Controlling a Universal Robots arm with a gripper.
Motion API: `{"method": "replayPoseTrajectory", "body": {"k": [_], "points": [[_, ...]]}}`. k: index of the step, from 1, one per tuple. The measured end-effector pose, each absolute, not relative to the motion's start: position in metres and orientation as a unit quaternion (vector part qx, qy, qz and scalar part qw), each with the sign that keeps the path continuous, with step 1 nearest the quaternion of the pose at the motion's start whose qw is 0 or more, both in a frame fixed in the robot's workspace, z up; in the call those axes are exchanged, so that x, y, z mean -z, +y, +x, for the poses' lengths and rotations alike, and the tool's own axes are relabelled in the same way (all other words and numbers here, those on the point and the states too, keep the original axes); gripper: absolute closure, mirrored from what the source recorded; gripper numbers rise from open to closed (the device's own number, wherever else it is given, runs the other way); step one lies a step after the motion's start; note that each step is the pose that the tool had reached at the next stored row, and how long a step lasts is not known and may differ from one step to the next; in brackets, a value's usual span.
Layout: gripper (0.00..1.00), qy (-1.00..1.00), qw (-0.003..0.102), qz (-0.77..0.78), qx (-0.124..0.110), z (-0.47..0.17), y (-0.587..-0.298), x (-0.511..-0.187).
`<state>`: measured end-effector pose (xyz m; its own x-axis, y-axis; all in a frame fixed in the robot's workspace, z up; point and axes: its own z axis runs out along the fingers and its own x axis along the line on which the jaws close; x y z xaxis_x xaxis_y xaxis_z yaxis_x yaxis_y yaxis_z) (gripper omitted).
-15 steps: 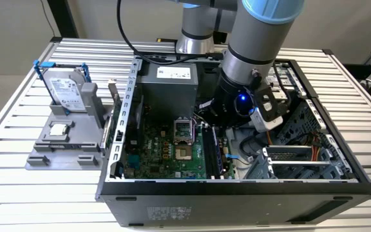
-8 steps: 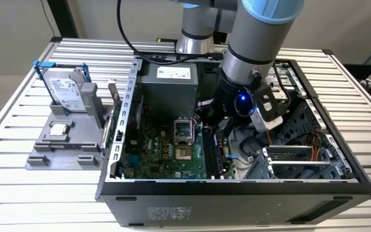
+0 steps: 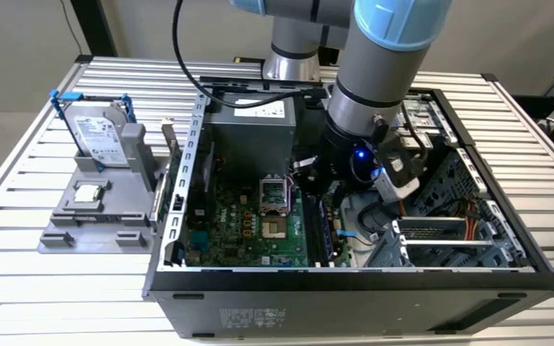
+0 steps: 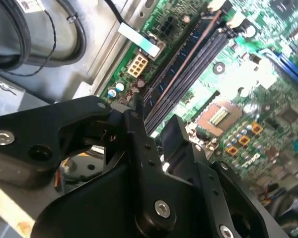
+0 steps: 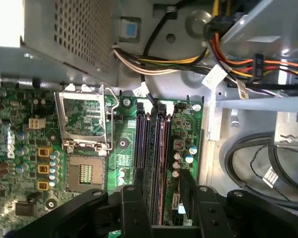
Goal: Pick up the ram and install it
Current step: 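Insert the ram into the slot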
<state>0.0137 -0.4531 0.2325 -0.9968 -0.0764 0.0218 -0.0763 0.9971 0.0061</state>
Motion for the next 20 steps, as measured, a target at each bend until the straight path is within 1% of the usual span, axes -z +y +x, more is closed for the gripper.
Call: {"method": "replayPoseTrajectory", "body": {"k": [6,7,20], "points": [[0.0,-0.998,0.011,0.054,0.002,0.0131,-0.4531,-0.23],[1.0,-0.998,0.011,0.055,0.002,0.0131,-0.4531,-0.2299],[1.0,-0.998,0.011,0.07,0.002,0.0131,-0.4531,-0.2307]]}}
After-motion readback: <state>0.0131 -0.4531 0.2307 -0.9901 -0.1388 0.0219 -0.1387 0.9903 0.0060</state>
